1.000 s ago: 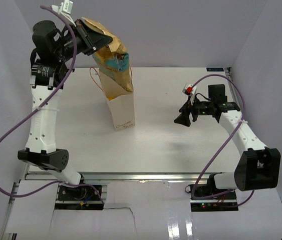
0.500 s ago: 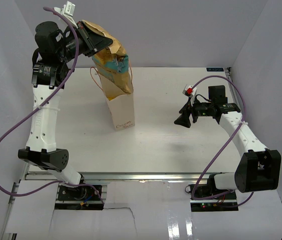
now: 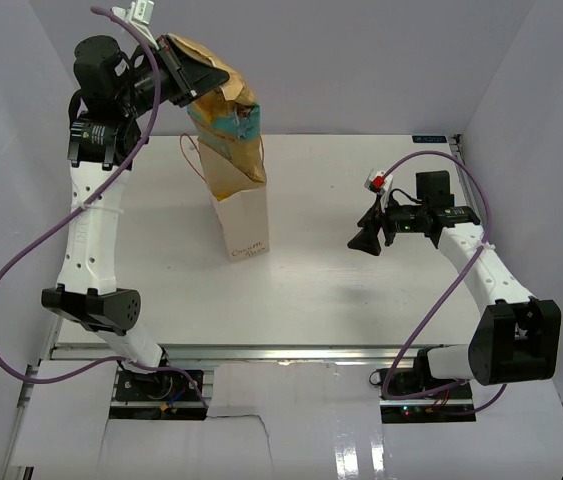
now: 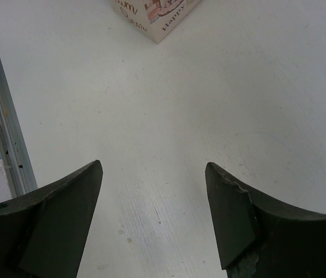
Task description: Place the snacks into the paper bag
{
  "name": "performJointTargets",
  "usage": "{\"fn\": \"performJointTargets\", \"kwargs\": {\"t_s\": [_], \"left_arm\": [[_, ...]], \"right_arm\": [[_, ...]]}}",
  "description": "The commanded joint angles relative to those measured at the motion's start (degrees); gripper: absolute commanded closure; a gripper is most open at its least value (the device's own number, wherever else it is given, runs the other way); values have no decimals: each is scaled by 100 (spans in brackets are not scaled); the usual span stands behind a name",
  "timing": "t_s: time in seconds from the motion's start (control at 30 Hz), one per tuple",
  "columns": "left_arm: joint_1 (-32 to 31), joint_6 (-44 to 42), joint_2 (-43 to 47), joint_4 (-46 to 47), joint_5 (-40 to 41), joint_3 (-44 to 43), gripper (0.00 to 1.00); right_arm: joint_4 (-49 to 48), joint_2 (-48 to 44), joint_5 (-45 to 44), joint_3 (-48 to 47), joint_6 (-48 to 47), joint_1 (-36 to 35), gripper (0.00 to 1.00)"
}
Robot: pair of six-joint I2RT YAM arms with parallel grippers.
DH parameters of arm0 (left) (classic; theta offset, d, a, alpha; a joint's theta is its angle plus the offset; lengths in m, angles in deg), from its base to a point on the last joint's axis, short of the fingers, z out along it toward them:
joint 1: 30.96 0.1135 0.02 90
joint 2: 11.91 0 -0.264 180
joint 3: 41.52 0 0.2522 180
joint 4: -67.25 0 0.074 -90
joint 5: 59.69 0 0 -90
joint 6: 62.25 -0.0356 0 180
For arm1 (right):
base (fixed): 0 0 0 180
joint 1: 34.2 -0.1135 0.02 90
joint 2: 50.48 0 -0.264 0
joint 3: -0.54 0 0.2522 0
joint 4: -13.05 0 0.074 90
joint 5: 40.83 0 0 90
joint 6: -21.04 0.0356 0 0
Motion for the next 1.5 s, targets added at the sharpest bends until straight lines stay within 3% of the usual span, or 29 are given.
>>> {"fn": "performJointTargets", "kwargs": {"t_s": [0.0, 0.83, 1.47], "left_arm": [[-32, 18, 71, 418, -102, -273, 100], [-41, -158, 651, 426, 267, 535, 100], [-41, -96, 713, 418, 303, 413, 100]], "right_arm": [[20, -117, 126, 49, -29, 19, 23], [11, -64, 135, 14, -38, 19, 23], [11, -82, 135, 66, -38, 19, 23]]}}
